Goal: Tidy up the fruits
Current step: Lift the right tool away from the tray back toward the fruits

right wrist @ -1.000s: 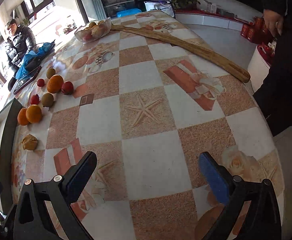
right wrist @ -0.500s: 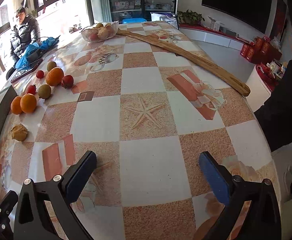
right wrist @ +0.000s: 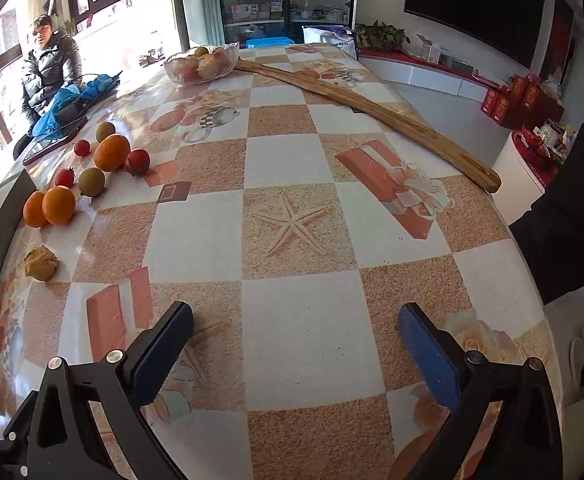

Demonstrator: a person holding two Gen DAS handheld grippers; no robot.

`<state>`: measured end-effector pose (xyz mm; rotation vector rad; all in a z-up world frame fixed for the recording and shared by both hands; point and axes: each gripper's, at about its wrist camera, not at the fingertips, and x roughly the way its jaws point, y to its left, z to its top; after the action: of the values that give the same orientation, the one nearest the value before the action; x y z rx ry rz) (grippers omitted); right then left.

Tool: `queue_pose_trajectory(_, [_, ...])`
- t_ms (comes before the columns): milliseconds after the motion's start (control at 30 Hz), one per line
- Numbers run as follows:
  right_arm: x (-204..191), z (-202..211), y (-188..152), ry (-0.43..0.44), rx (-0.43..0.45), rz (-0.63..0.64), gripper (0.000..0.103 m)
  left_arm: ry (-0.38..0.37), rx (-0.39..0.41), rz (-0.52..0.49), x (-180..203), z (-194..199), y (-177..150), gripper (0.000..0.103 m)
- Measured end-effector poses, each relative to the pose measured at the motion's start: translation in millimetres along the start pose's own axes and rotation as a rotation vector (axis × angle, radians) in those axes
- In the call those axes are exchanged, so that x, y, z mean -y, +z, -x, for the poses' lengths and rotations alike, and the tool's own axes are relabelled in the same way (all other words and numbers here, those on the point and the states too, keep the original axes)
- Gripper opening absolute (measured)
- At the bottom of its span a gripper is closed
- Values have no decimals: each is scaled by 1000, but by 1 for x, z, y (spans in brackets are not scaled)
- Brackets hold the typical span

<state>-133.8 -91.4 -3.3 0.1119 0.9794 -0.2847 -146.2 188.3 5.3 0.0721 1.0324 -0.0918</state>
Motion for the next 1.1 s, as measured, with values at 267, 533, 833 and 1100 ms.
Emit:
queue_pose_trajectory(267, [0, 0, 0, 0, 0, 0, 103, 1, -7, 4, 0, 0, 0, 103])
queue_pose_trajectory(533, [0, 0, 0, 1, 0, 0, 103, 0, -8, 4, -1, 0, 0, 103])
queue_pose_trajectory(833, [0, 1, 0, 1, 0, 0, 103, -1, -2, 5, -2, 1, 0, 103])
queue_pose_trajectory(1100, [-1, 1, 1, 6, -20, 10, 103, -33, -55, -60, -6, 14, 6, 102])
